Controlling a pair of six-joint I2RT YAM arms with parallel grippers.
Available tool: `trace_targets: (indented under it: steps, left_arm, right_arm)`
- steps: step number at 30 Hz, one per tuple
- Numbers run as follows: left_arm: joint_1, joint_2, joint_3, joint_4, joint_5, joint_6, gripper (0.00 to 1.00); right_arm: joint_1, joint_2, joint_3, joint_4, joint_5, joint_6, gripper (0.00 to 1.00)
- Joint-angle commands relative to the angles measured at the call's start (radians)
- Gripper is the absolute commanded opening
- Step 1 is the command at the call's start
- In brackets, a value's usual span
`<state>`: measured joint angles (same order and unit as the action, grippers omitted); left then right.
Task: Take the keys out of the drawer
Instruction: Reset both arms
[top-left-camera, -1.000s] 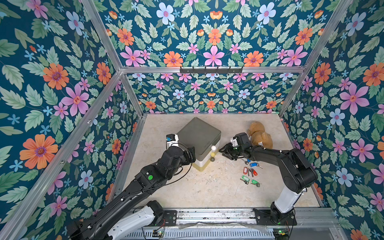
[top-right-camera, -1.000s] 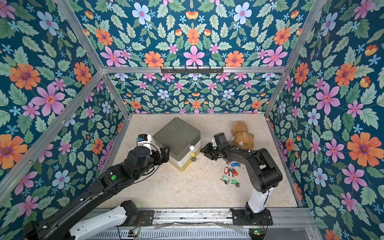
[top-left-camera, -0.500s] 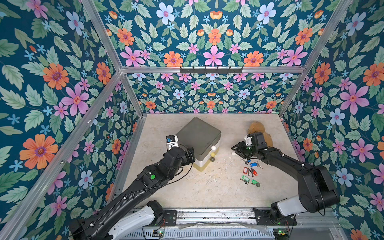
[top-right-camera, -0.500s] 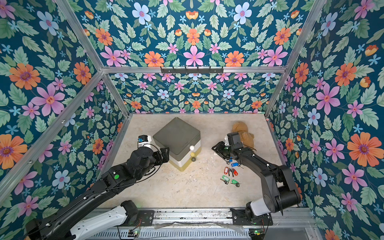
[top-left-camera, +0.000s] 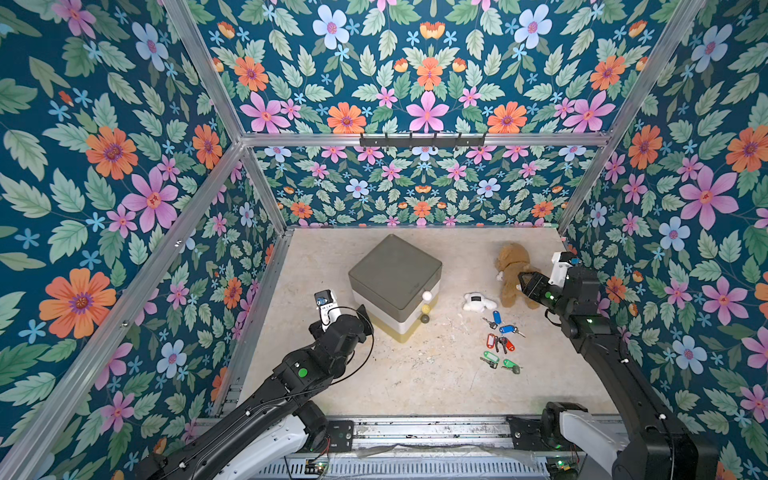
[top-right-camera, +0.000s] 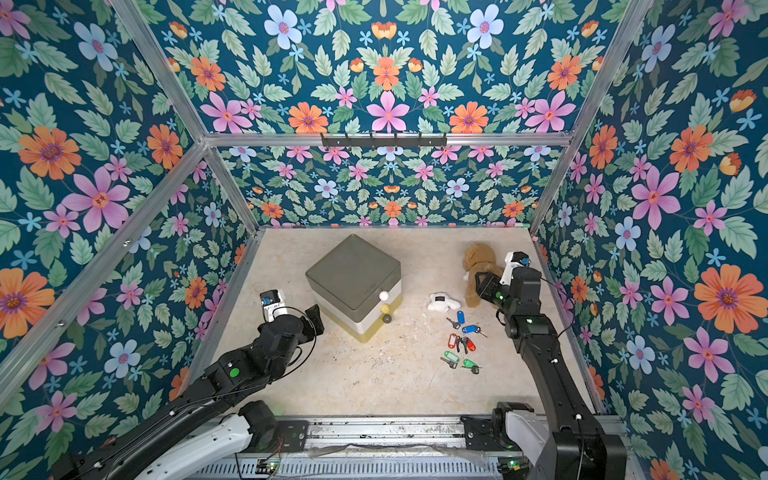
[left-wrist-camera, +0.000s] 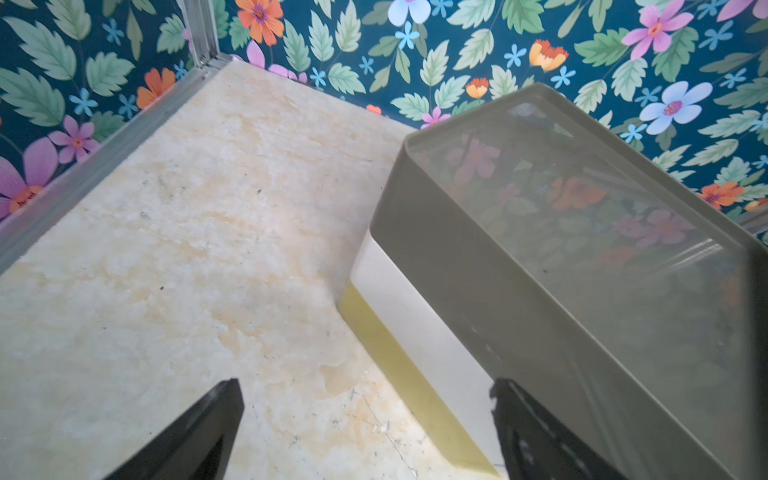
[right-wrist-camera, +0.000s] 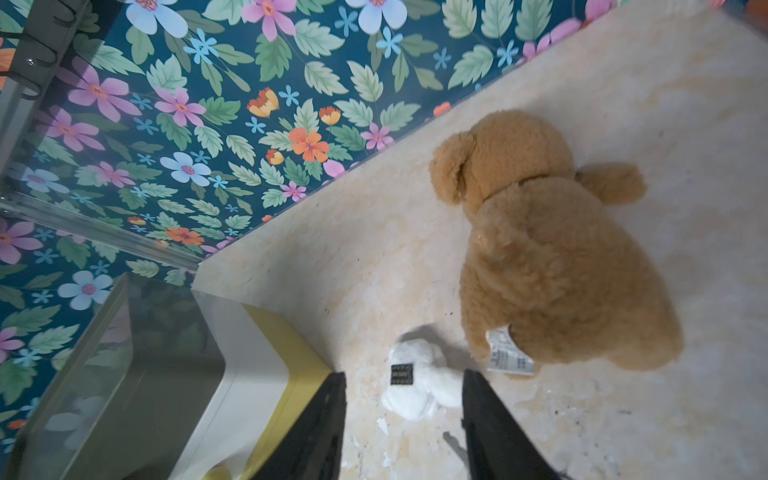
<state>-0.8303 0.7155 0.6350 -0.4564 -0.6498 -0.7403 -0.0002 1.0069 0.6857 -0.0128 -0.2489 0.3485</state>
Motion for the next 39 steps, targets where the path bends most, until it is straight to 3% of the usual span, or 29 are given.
trace_targets:
  steps: [1, 4, 13, 22, 39]
  left_arm:
    - [0.007, -0.003, -0.023, 0.069, -0.083, 0.077, 0.99]
    - [0.027, 0.008, -0.034, 0.073, -0.099, 0.112, 0.99]
    - [0.122, -0.065, -0.159, 0.297, -0.095, 0.358, 0.99]
    - [0.301, -0.116, -0.345, 0.628, 0.03, 0.648, 0.99]
    - [0.579, 0.319, -0.51, 1.307, 0.342, 0.729, 0.99]
  right_arm:
    - [-0.003, -0.02, -0.079, 0.217, 0.147, -0.146, 0.56]
    - [-0.018, -0.017, -0.164, 0.358, 0.219, -0.19, 0.63]
    - [-0.058, 0.076, -0.396, 0.774, 0.24, -0.252, 0.64]
    - [-0.057, 0.185, -0.456, 0.952, 0.249, -0.259, 0.64]
    - [-0.058, 0.353, -0.543, 1.257, 0.253, -0.293, 0.64]
